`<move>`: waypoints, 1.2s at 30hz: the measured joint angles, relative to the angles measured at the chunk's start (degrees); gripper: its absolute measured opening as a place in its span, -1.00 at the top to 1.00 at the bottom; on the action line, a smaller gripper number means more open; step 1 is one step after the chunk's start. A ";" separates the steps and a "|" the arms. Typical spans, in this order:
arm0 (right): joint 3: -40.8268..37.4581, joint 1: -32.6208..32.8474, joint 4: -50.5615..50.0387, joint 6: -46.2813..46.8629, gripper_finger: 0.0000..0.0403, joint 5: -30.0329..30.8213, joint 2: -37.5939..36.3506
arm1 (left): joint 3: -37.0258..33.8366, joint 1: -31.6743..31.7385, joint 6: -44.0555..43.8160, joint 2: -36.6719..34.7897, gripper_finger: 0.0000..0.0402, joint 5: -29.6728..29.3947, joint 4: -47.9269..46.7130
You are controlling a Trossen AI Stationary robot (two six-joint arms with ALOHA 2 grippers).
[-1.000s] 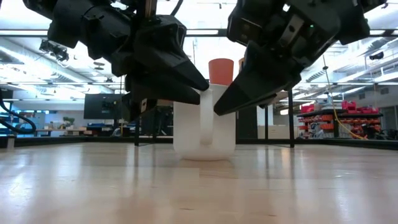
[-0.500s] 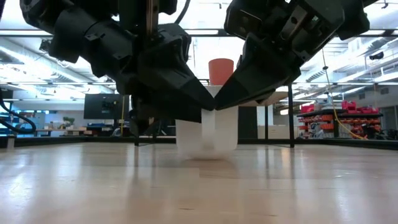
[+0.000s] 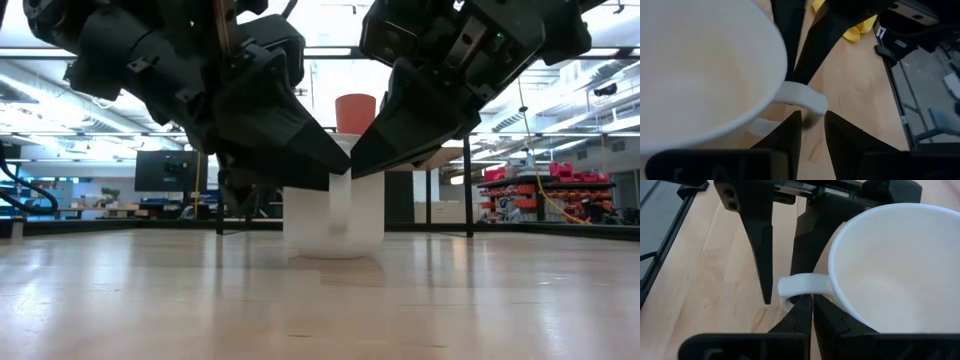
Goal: Stack small to large cups/mugs on shelf
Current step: Put the white mug on the shelf
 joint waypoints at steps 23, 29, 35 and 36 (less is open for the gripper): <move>0.00 -0.12 0.22 -0.39 0.89 -0.13 0.00 | -0.01 -3.31 7.07 0.02 0.55 -12.35 0.35; 0.00 -0.44 0.22 -0.51 0.89 -0.18 0.00 | -0.02 -3.29 7.19 0.02 0.60 -12.99 0.31; 0.00 -0.45 0.26 -0.59 0.89 -0.18 -0.02 | -0.02 -3.29 7.68 0.02 0.66 -13.06 0.33; 0.00 -0.45 0.26 -0.61 0.89 -0.18 -0.02 | -0.02 -3.29 8.06 0.02 0.67 -13.09 0.33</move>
